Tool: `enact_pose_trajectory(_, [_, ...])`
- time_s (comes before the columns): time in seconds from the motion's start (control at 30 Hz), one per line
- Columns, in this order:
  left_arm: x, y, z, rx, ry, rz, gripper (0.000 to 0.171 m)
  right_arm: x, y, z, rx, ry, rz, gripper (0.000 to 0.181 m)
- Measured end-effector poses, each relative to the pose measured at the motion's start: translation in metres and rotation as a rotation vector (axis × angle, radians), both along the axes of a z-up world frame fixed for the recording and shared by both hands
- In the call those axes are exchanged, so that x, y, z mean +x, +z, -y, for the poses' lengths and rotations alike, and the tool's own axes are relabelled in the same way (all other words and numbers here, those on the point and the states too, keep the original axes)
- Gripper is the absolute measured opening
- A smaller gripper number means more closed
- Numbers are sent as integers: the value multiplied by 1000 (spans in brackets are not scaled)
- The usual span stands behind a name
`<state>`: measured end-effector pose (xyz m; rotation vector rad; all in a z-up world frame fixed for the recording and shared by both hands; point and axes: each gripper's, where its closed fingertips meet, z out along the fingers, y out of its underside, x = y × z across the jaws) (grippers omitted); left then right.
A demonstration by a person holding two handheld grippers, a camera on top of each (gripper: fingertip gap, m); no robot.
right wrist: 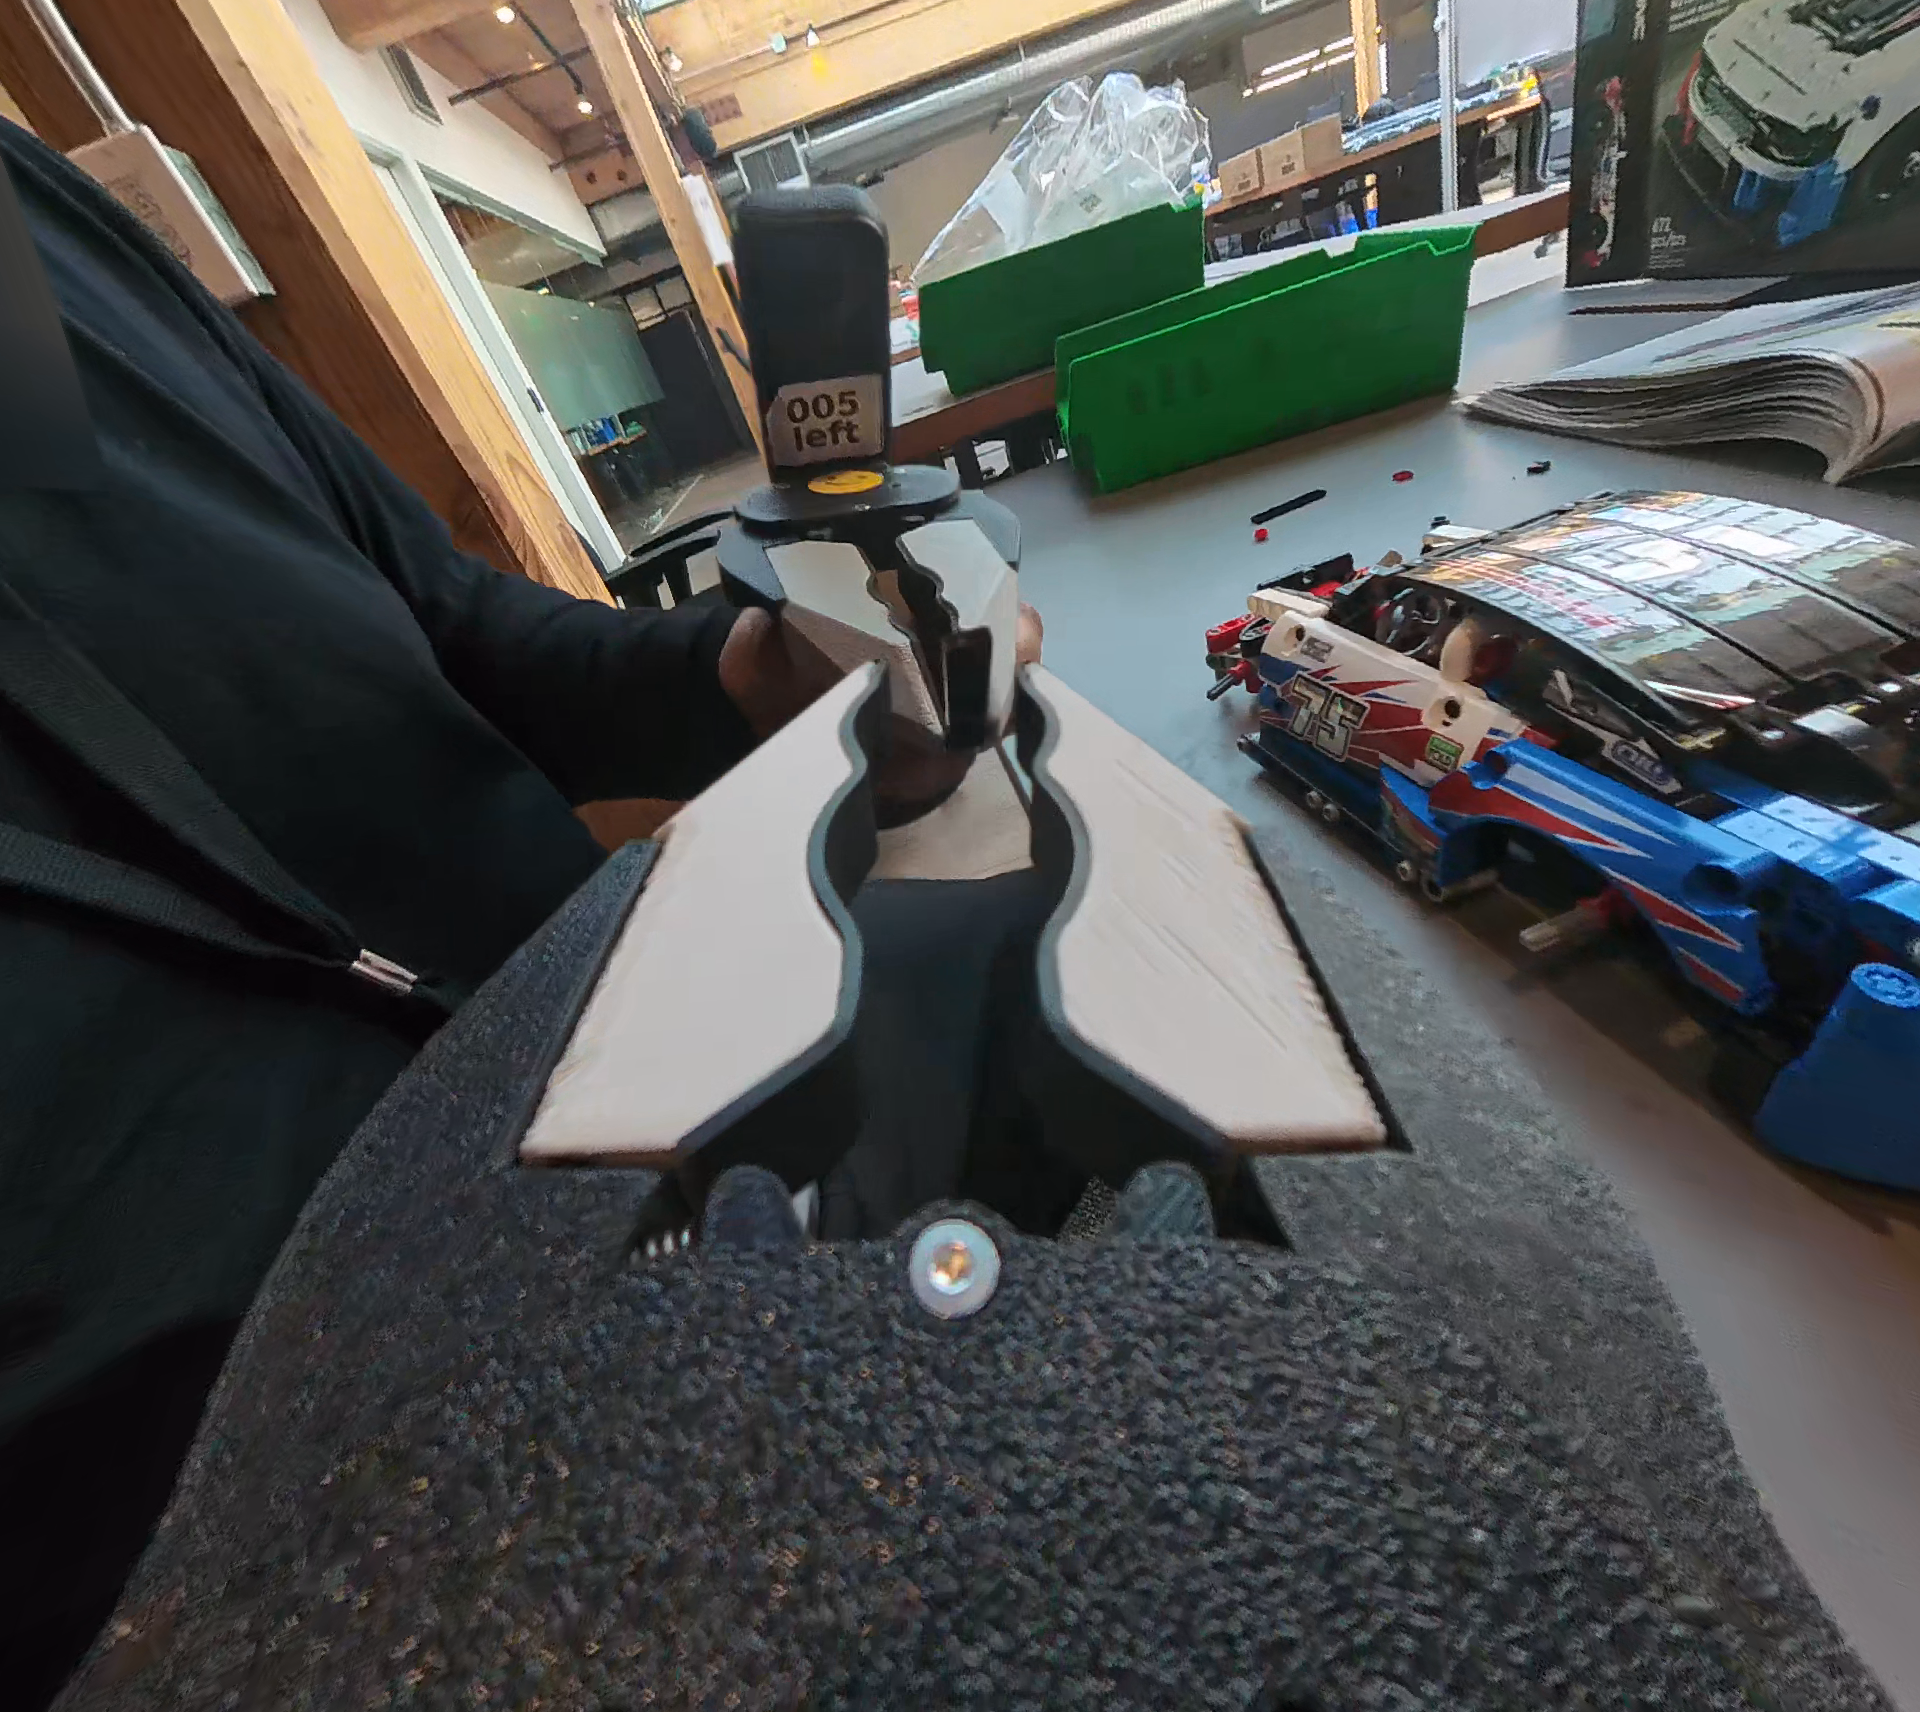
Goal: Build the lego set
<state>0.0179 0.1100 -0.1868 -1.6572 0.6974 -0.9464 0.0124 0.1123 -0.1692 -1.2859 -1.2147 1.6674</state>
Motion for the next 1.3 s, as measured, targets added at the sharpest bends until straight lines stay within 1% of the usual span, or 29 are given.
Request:
enact_pose_trajectory(0.03, [1,1,1,-13,-14,25,4,0,0,-1,-7,0,-1,23])
enact_pose_trajectory(0.07, [2,3,0,-14,-15,41,4,0,0,-1,-4,4,4,12])
enact_pose_trajectory(0.1, [2,3,0,-13,-15,45,4,1,-1,-1,2,3,8,7])
enact_pose_trajectory(0.2, [4,6,-1,-22,-26,67,4,1,3,-1,14,-3,8,6])
enact_pose_trajectory(0.27, [5,11,-1,-37,-34,96,4,4,9,-3,30,-3,37,7])
enact_pose_trajectory(0.3, [3,12,-2,-37,-31,86,4,10,15,-9,65,-27,57,7])
enact_pose_trajectory(0.33, [-2,13,-4,-34,-17,67,11,18,23,-22,130,-87,87,7])
enact_pose_trajectory(0.37, [-8,13,-5,-38,-2,43,18,31,28,-43,218,-173,152,6])
enact_pose_trajectory(0.4, [-15,12,-5,-52,7,10,29,47,27,-68,311,-258,264,6])
enact_pose_trajectory(0.43, [-23,9,-6,-68,15,-39,33,67,20,-95,389,-322,417,6])
enact_pose_trajectory(0.47, [-31,4,-7,-79,30,-104,33,88,9,-125,459,-394,589,6])
enact_pose_trajectory(0.5, [-43,-8,-13,-107,76,-210,33,107,-1,-156,537,-475,745,7])
enact_pose_trajectory(0.53, [-58,-23,-22,-149,142,-352,36,122,-14,-178,599,-521,881,7])
enact_pose_trajectory(0.57, [-72,-35,-31,-190,211,-486,39,133,-29,-194,620,-540,1024,7])
enact_pose_trajectory(0.6, [-80,-42,-38,-214,252,-578,39,142,-44,-204,616,-557,1161,7])
enact_pose_trajectory(0.63, [-84,-43,-44,-223,290,-619,41,147,-58,-209,601,-565,1268,7])
enact_pose_trajectory(0.67, [-84,-41,-49,-225,322,-624,43,148,-68,-213,592,-578,1335,7])
enact_pose_trajectory(0.73, [-79,-38,-54,-233,350,-588,44,144,-83,-221,606,-609,1376,7])
enact_pose_trajectory(0.8, [-73,-39,-51,-241,340,-572,52,142,-95,-223,588,-620,1393,7])
enact_pose_trajectory(0.93, [-73,-45,-44,-238,335,-615,49,140,-109,-218,567,-594,1386,7])
enact_pose_trajectory(1.03, [-76,-46,-42,-244,344,-613,47,141,-116,-216,545,-573,1384,7])
enact_pose_trajectory(1.13, [-76,-46,-42,-262,350,-585,47,140,-119,-214,520,-563,1361,7])
enact_pose_trajectory(1.2, [-77,-46,-42,-265,350,-578,49,138,-119,-211,471,-542,1330,7])
enact_pose_trajectory(1.3, [-80,-39,-42,-250,322,-597,64,139,-108,-205,381,-518,1251,10])
